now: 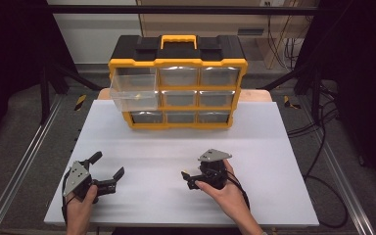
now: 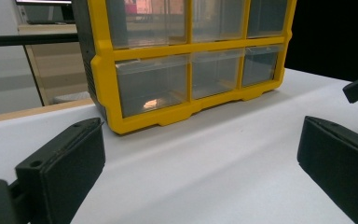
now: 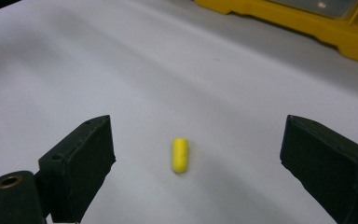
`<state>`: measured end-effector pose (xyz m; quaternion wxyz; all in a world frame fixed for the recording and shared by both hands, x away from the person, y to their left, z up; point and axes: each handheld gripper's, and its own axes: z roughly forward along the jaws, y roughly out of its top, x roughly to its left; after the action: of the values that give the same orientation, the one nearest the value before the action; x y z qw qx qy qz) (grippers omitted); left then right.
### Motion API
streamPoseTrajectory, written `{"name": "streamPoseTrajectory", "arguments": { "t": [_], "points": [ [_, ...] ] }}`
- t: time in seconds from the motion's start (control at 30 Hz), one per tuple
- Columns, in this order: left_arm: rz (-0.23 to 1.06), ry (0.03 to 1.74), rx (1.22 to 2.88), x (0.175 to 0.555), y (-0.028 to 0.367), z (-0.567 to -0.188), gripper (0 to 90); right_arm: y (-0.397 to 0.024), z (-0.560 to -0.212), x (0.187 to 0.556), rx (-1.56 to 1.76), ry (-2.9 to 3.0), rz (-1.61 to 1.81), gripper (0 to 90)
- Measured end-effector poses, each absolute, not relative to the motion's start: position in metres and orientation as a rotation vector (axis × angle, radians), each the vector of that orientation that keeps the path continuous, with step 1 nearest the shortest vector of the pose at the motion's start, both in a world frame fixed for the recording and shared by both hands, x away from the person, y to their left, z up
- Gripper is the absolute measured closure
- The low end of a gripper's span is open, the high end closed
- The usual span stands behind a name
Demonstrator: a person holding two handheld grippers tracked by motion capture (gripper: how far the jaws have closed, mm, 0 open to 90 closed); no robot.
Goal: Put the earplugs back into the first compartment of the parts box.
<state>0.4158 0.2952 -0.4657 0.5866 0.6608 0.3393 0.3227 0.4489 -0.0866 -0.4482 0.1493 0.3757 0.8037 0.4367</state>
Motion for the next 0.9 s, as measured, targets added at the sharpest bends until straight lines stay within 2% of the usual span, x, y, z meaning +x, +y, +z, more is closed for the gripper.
{"name": "streamPoseTrajectory", "arguments": {
  "t": [0.27, 0.53, 0.67, 0.9],
  "points": [
    [0.753, 0.788, 1.544, 0.415, 0.295, -0.466, 0.4, -0.080, -0.460, 0.449, 1.096, 2.355, 1.219, 9.7],
    [0.757, 0.780, 1.555, 0.416, 0.293, -0.466, 0.5, -0.077, -0.458, 0.451, 1.097, 2.365, 1.220, 26.1],
    [0.755, 0.781, 1.554, 0.416, 0.293, -0.466, 0.5, -0.079, -0.459, 0.454, 1.123, 2.365, 1.230, 38.6],
    [0.752, 0.780, 1.555, 0.416, 0.293, -0.466, 0.5, -0.077, -0.461, 0.455, 1.142, 2.378, 1.216, 44.3]
  ]
}}
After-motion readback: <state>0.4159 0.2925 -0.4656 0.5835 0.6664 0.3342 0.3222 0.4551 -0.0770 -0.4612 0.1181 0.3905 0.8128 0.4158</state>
